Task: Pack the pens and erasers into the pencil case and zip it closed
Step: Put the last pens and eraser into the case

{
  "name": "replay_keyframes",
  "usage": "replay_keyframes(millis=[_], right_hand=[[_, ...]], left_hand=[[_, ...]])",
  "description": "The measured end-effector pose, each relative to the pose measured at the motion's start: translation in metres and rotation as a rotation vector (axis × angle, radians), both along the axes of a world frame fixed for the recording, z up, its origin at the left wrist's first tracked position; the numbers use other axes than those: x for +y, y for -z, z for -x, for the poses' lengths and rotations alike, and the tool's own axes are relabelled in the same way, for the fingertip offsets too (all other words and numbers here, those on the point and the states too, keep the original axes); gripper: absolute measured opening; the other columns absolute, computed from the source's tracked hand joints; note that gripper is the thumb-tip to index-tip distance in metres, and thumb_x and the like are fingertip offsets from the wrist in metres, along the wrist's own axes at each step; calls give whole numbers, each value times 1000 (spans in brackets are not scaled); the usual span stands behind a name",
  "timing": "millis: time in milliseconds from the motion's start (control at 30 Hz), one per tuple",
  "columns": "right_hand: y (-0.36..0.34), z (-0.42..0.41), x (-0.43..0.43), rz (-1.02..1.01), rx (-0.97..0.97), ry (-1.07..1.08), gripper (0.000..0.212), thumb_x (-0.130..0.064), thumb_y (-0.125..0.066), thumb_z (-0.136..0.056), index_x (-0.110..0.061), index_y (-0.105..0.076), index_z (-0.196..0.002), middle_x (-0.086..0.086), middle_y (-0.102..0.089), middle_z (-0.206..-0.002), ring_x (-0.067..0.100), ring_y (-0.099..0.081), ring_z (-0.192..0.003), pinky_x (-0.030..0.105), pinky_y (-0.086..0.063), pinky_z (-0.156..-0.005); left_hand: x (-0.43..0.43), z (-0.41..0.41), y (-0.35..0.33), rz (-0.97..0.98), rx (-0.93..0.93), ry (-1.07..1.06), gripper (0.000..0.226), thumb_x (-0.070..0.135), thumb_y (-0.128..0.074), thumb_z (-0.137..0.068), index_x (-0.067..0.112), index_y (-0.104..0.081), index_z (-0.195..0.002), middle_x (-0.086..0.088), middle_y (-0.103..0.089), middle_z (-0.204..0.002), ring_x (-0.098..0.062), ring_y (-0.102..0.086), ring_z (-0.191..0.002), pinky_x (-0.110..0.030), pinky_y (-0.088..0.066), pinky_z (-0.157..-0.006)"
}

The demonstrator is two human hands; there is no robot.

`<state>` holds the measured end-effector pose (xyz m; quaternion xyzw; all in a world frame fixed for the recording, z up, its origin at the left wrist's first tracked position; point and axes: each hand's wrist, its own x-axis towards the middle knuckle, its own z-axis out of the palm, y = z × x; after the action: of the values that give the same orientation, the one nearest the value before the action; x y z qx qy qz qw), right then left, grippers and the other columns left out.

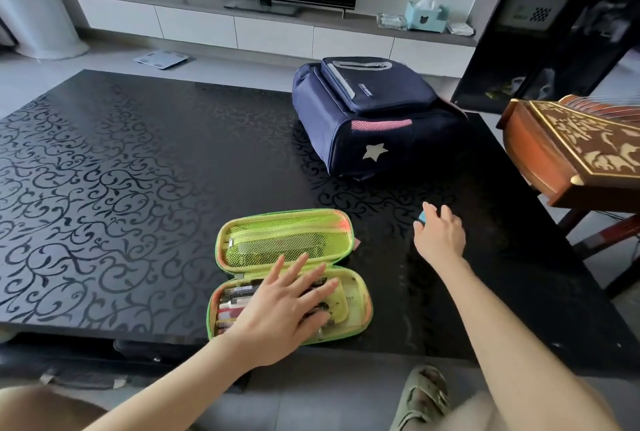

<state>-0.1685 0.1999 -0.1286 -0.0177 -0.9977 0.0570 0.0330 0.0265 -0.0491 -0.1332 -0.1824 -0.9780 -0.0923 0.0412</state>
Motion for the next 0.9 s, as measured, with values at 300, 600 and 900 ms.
replay_keyframes(millis=[300,600,900], right_hand=[[7,30,-6,135,-40,-139,32,-26,-53,-92,-10,-58,-120,16,-45,-122,32,-51,-101,33,-42,-88],[8,-50,-67,299,-185,-504,14,-23,-60,-84,-11,-52,-85,4,-42,-106,21,-49,-81,28,-38,-68],[-9,-82,-41,385,17,-99,13,-21,-62,-83,-9,-64,-89,6,-48,-98,21,-55,-67,28,-46,-58]], left_hand=[[0,-3,9,56,-15,-15,46,46,-20,-99,35,-26,-143,5,-37,-147,-23,-28,-139,-41,-15,-110],[-2,1,1,-175,-81,-76,59,55,-15,-94,27,-22,-145,6,-28,-151,-13,-12,-143,-29,-4,-116],[1,-3,-7,-310,-5,-234,72,61,-7,-89,21,-44,-135,4,-43,-143,-13,-24,-139,-36,-6,-116]])
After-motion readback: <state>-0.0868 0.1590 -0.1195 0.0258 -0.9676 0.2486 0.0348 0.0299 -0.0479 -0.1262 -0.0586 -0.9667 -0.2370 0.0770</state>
